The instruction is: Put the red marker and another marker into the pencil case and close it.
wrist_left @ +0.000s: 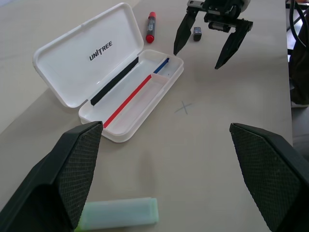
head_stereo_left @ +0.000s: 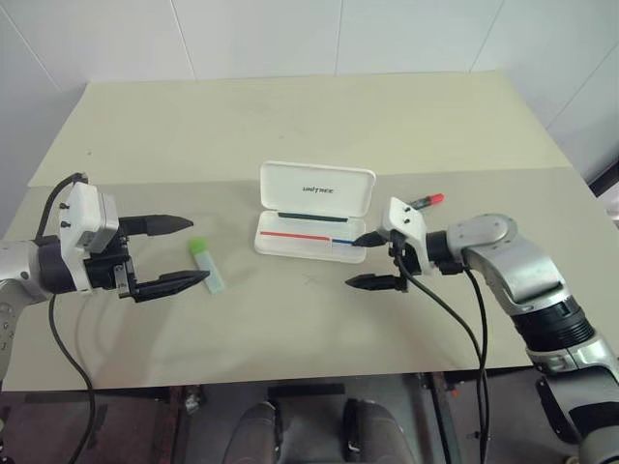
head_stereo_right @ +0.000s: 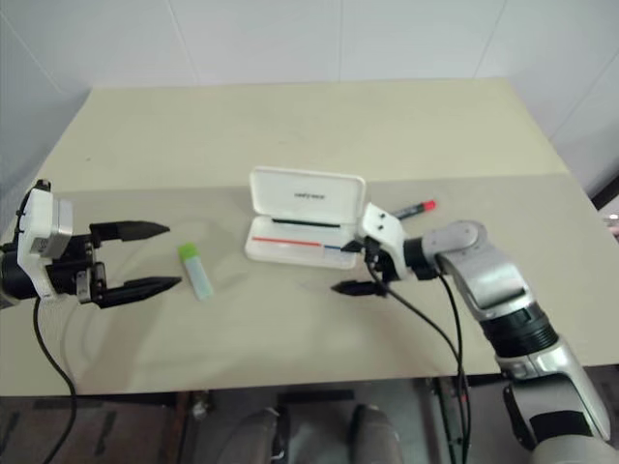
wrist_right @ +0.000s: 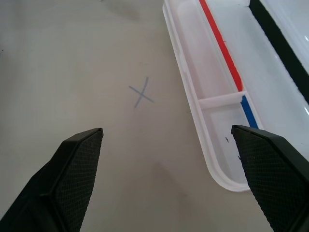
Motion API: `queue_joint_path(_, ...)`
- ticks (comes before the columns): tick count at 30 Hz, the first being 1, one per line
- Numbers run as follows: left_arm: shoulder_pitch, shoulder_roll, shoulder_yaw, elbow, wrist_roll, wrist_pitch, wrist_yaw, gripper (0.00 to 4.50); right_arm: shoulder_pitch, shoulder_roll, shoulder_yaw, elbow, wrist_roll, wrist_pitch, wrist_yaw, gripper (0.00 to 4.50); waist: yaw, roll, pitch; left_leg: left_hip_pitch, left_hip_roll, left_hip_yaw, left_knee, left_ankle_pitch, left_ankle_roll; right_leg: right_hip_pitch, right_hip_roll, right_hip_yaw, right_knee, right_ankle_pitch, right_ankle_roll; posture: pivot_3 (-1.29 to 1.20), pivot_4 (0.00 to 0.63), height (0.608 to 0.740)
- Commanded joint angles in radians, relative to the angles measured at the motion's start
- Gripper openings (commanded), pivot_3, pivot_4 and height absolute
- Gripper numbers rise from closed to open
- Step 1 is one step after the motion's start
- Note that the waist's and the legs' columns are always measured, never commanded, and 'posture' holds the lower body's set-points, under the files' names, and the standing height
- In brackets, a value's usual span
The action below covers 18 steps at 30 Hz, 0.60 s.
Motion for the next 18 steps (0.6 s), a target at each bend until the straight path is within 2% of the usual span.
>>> queue_joint_path(1, -0.011, 0.021, 0.034, 0.001, -0.022, 0.002, -0.011, 4.49, -0.047, 0.035, 0.016, 0.021, -0.021, -0.037, 0.003, 4.50, -0.001, 0.000, 0.000, 0.000, 0.000, 0.000, 0.000, 0.000, 0.000, 0.000, 0.000, 0.000, 0.000, 0.000, 0.000, 0.00, 0.150, 0.740)
queue_joint_path(7, -0.007, 0.024, 0.047, 0.000, -0.012, -0.004, -0.011, 4.49, -0.079, 0.078, 0.046, 0.109, -0.066, -0.084, 0.020, 4.50, 0.001, 0.000, 0.000, 0.000, 0.000, 0.000, 0.000, 0.000, 0.000, 0.000, 0.001, 0.000, 0.000, 0.000, 0.000, 0.00, 0.150, 0.740)
queue_joint_path(18, -0.001, 0.025, 0.060, -0.007, -0.007, -0.004, -0.001, 4.49, -0.113, 0.085, 0.051, 0.260, -0.143, -0.175, 0.051, 4.50, 0.000, 0.000, 0.000, 0.000, 0.001, 0.000, 0.000, 0.000, 0.000, 0.000, 0.001, 0.000, 0.000, 0.000, -0.001, 0.00, 0.150, 0.740)
